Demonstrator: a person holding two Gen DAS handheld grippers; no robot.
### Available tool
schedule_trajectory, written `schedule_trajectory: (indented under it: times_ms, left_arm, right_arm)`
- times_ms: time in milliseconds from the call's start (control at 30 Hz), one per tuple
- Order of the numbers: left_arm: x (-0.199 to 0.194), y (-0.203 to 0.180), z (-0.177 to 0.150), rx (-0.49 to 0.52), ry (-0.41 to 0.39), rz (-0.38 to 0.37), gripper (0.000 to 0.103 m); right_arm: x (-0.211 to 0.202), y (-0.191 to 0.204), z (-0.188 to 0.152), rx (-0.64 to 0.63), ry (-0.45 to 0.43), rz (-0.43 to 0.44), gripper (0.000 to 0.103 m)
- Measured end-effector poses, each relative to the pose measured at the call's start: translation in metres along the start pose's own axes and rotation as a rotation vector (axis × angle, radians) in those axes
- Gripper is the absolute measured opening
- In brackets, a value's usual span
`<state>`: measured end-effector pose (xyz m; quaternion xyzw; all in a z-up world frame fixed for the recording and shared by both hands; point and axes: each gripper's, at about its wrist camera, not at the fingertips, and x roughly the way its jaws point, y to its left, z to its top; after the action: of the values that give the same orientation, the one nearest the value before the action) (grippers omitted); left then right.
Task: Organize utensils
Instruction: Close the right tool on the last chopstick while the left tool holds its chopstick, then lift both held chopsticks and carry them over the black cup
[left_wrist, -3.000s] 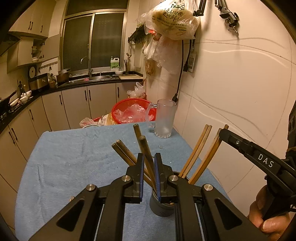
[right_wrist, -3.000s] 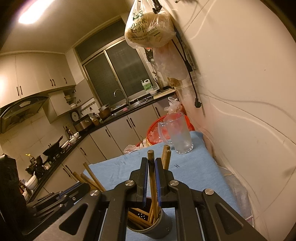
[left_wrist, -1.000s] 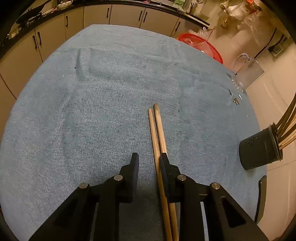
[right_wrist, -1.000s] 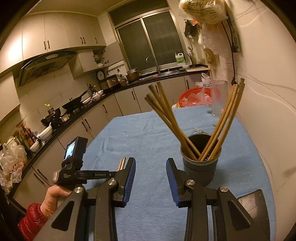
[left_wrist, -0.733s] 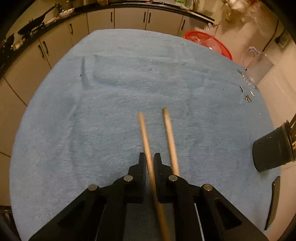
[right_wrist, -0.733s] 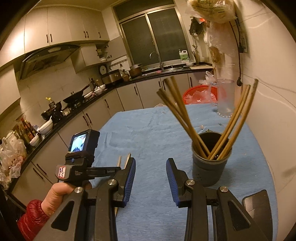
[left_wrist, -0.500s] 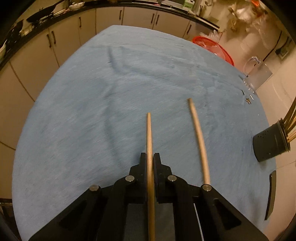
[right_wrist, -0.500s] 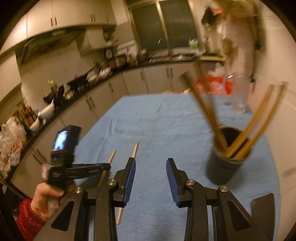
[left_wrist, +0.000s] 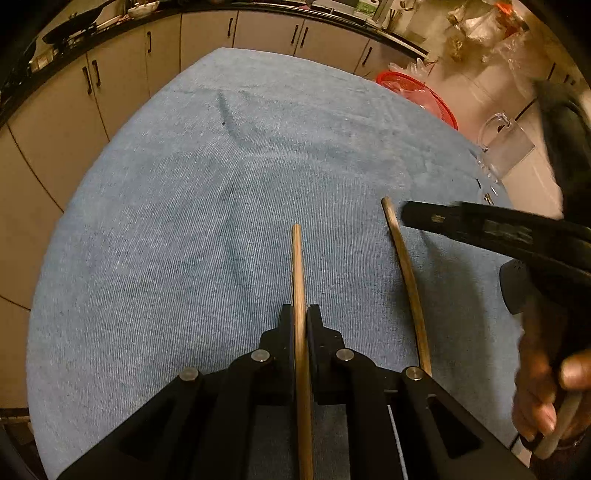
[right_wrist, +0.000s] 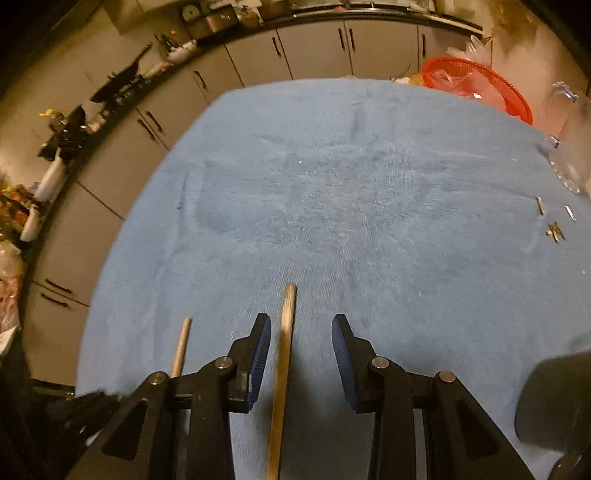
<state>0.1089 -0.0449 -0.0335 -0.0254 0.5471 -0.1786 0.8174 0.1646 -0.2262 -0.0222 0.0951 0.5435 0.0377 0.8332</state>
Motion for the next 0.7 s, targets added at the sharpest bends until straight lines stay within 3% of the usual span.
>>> schedule_trajectory:
  times_ms: [133, 200, 367, 533, 700]
  left_arm:
    - [0.000, -0.001, 0.000, 0.004, -0.012, 0.009, 0.008]
    - [0.001, -0.004, 0.000, 0.015, -0.021, 0.021, 0.007]
    - [-0.005, -0.007, 0.006, -0.001, -0.062, -0.015, 0.007]
    - [-0.056, -0.007, 0.006, -0.003, -0.199, -0.052, 0.007]
    - [-0.112, -0.019, -0.003, 0.013, -0.348, -0.070, 0.007]
  right_arm:
    - [0.019, 0.012, 0.006, -0.056, 0.044, -0.057, 0.030]
    - [0.020, 0.021, 0.003, -0.102, 0.032, -0.084, 0.011]
    - [0.000, 0.013, -0.009, -0.066, -0.024, -0.021, 0.008]
    - [-0.082, 0.004, -0.032, -0.031, -0.225, 0.098, 0.008]
    - [-0.164, 0.007, -0.072, -0.056, -0.473, 0.116, 0.007]
